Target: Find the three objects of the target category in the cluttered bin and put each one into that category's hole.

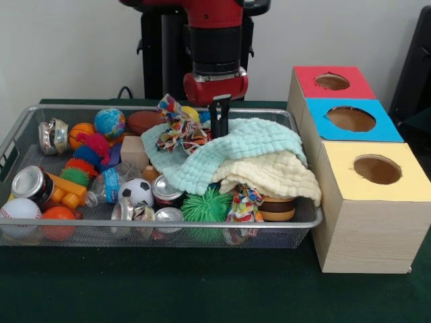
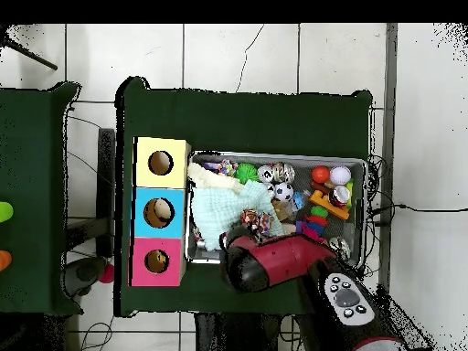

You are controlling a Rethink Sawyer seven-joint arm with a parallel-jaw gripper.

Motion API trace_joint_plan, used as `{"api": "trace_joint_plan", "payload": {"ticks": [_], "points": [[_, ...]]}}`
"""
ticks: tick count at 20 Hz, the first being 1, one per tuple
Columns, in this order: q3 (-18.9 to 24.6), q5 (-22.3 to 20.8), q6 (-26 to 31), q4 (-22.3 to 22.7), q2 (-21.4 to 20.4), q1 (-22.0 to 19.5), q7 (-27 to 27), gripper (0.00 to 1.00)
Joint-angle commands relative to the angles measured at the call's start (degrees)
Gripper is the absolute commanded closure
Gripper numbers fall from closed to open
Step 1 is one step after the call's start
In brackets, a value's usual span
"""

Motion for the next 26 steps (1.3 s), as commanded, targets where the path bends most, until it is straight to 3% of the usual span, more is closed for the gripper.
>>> {"api": "trace_joint_plan", "payload": {"ticks": [1, 16, 17, 20, 26], "points": [[-0.65, -4.94, 3.50, -6.16, -0.26, -2.15, -1.34, 1.00], [-0.47, -5.42, 6.87, -6.58, -1.03, -1.56, -2.13, 1.00], [-0.51, -5.58, 7.04, -6.67, -1.06, -1.45, -2.37, 0.00], [-0.11, -3.49, 6.94, -6.05, -0.83, -2.42, -0.58, 0.00], [0.00, -4.53, 5.98, -6.31, -0.63, -2.11, -1.01, 0.00]]}}
